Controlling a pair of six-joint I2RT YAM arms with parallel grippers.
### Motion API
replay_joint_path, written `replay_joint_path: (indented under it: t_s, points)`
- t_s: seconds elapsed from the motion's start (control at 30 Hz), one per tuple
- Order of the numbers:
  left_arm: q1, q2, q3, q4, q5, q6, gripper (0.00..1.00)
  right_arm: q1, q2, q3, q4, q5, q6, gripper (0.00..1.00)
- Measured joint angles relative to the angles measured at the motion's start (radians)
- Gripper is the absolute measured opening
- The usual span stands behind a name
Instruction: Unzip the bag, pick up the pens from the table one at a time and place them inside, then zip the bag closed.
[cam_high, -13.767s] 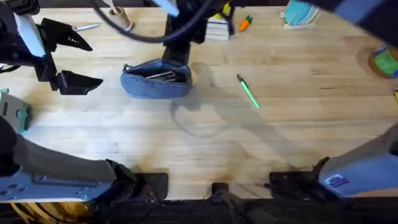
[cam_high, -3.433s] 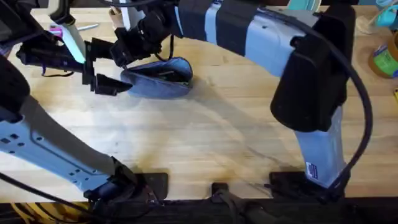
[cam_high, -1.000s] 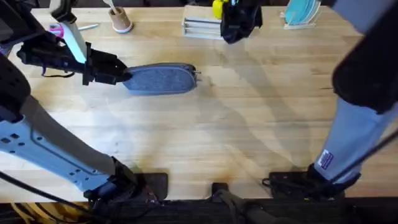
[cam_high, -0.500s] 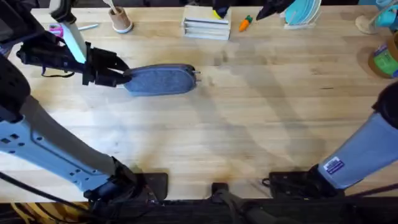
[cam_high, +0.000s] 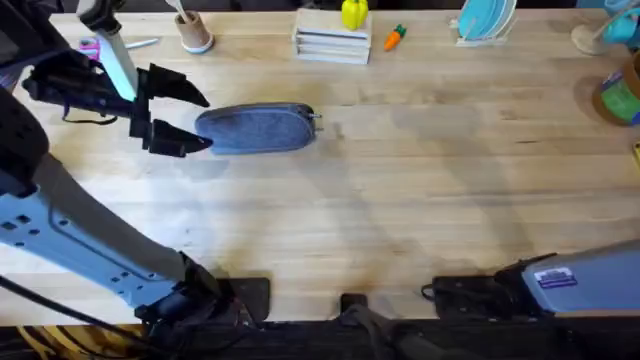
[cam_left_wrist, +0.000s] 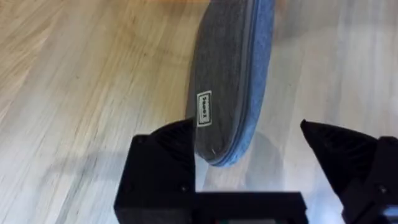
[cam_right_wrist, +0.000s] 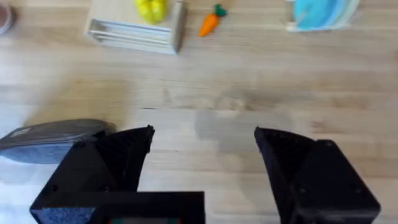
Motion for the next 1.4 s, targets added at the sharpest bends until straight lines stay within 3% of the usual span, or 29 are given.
replay_joint_path:
  t_s: [0.13,0.33,0.57,0.7,0.9,1.1,1.27,1.4]
  points:
    - [0.0,-0.001,0.105,-0.096,-0.036,-0.017,0.995,-0.096,-0.064,0.0,-0.071,-0.003,-0.005,0.992]
    - [0.0,-0.07,0.318,-0.147,-0.094,-0.147,0.995,-0.22,-0.129,-0.028,-0.12,-0.061,-0.028,0.993]
    - [-0.027,-0.218,0.52,-0.171,-0.153,-0.355,0.995,-0.261,-0.237,-0.267,-0.02,-0.095,-0.046,0.993]
    - [-0.128,-0.304,0.541,-0.178,-0.237,-0.499,0.995,-0.261,-0.321,-0.384,0.045,-0.1,-0.049,0.992]
    - [-0.351,-0.381,0.541,-0.179,-0.369,-0.776,0.995,-0.261,-0.414,-0.413,0.062,-0.102,-0.073,0.993]
    - [-0.538,-0.44,0.541,-0.181,-0.52,-1.126,0.995,-0.261,-0.428,-0.413,0.095,-0.102,-0.091,0.993]
    - [-0.627,-0.474,0.541,-0.212,-0.618,-1.466,0.995,-0.261,-0.429,-0.413,0.095,-0.102,-0.091,0.993]
    - [-0.652,-0.478,0.541,-0.235,-0.664,-1.678,0.995,-0.261,-0.429,-0.413,0.095,-0.102,-0.091,0.993]
